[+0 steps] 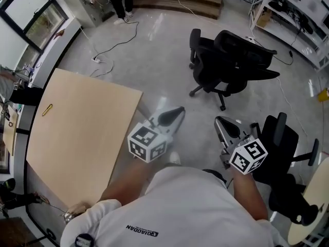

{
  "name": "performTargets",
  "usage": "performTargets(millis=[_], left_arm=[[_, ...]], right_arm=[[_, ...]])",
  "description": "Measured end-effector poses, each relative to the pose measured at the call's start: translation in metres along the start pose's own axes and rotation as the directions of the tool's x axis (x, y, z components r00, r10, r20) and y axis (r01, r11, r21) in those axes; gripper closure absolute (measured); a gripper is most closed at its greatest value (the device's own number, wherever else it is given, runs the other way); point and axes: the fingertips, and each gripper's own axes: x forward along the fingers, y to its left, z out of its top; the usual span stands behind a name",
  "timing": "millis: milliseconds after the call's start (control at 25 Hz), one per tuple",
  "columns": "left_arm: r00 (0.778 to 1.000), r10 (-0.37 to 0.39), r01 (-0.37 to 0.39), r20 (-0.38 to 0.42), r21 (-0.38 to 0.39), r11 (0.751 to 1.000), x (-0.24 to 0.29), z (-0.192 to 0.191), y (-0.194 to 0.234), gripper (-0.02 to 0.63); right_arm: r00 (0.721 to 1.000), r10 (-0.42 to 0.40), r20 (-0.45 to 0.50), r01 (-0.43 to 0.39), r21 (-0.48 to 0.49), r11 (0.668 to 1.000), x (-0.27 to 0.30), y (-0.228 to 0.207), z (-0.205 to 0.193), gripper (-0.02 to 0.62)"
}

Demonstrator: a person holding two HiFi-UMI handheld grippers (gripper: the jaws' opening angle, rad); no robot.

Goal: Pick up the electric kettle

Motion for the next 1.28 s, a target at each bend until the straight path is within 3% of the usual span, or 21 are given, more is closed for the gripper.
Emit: performTargets(millis=[760,1040,1280], left_arm=[[0.983,0.179,-0.178,0.039,-0.011,0.984,-0.016,-0.031,-0.118,0.611],[0.955,0.291,-0.289,0.056,-0.039,0.957,-0.043,-0.061,-0.163,0.611],[0.912,0.408,-0.404,0.053,-0.066,0.912,-0.086,-0.086,-0.187,0.611]], right_arm=[[0.986,0.168,-0.008,-0.168,-0.034,0.985,-0.118,0.012,-0.016,0.574],[0.965,0.26,-0.044,-0.262,-0.038,0.964,-0.156,0.029,-0.04,0.574],[0.933,0.355,-0.063,-0.356,-0.015,0.934,-0.174,0.056,-0.065,0.574]])
